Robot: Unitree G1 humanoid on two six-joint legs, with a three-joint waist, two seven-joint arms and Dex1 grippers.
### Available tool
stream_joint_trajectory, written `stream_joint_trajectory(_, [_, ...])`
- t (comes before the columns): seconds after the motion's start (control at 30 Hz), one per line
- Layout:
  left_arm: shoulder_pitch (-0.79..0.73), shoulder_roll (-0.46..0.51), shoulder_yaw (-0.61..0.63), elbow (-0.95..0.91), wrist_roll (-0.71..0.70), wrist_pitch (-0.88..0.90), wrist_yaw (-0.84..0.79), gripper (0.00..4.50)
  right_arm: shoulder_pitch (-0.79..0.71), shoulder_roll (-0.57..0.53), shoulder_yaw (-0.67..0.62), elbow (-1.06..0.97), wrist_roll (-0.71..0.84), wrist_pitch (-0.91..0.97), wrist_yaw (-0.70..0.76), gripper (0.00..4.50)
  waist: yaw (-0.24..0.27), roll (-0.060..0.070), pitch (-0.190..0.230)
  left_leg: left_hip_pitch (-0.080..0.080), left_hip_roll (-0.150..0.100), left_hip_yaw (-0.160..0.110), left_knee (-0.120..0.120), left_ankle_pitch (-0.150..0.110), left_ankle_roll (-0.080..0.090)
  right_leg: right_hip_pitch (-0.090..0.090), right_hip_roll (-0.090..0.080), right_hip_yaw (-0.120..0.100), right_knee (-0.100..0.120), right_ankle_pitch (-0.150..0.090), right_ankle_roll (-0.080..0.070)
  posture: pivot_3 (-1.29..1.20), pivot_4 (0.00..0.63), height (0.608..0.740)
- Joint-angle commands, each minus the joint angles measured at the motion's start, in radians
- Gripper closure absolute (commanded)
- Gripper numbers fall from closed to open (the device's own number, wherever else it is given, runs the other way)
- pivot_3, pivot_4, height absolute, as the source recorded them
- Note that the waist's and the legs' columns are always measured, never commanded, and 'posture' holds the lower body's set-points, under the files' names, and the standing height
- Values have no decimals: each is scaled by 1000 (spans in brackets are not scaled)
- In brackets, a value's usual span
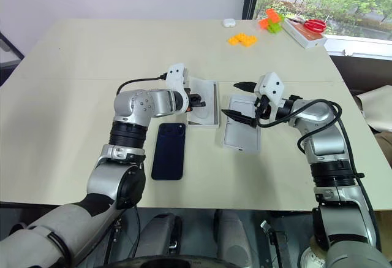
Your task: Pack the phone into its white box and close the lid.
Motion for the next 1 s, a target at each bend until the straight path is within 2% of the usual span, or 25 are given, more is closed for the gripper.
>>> stream_joint_trajectory(0.03, [19,-8,-24,1,18,0,-10,4442,-12,-7,-16,-13,-1,-23,2,0,-1,0,0,0,0,0,0,0,0,0,0,0,0,0,0,0,150,740])
stream_joint_trajectory(0.37, [3,-42,-20,125,35,-55,-42,4442,-4,-11,-22,-19,-9,-27,-6,0,1,0,0,1,-1,0,0,0,0,1,0,0,0,0,0,0,150,740])
stream_joint_trajectory(1.0, [-70,-83,-66,325,99,-267,-154,4442,1,-12,-23,-22,-22,-39,-14,0,2,0,0,4,-1,0,0,0,0,4,0,0,0,0,0,0,150,740])
